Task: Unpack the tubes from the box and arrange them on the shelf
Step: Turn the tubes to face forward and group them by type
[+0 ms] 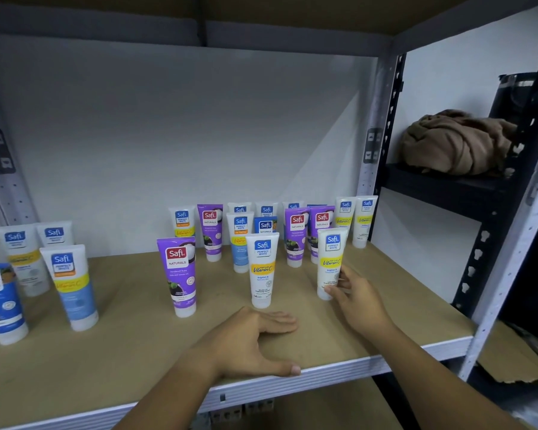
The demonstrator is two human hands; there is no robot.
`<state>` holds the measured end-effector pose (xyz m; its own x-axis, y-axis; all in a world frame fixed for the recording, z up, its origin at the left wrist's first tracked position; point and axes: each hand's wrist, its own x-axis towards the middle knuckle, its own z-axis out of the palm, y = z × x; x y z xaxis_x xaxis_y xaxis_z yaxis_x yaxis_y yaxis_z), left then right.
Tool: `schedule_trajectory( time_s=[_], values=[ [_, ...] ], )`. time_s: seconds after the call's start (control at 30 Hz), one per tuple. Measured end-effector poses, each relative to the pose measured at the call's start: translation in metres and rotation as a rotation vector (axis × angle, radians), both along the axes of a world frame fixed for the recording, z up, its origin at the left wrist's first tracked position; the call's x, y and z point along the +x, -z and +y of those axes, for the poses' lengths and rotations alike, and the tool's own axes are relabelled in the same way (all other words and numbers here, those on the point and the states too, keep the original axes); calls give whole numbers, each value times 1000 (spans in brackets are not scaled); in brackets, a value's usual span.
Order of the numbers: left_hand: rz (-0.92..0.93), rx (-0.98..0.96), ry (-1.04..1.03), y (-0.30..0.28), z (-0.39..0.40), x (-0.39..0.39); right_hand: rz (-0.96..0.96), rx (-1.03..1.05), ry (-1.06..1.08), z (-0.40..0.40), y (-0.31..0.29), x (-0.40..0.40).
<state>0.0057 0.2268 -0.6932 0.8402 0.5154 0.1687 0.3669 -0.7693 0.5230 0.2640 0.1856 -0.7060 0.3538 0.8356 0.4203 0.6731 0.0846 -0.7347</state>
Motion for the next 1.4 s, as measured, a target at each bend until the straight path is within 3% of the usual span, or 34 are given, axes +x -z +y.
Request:
schedule_trajectory(
  time_s=[0.83, 1.0, 1.13, 1.3, 1.4],
  values=[
    [-28, 13, 11, 2, 0, 0, 7, 4, 35, -1, 3, -2],
    [-30, 132, -27, 1, -2, -4, 117, -1, 28, -9, -2, -5],
    [-124, 313, -100, -7, -11, -11, 129, 13, 124, -22, -13, -5],
    [-488, 450, -196, -57, 6, -13, -63, 291, 227, -30, -66, -15],
    [-509, 435, -305, -103, 25, -15, -219, 354, 189, -15, -110, -25]
  ],
)
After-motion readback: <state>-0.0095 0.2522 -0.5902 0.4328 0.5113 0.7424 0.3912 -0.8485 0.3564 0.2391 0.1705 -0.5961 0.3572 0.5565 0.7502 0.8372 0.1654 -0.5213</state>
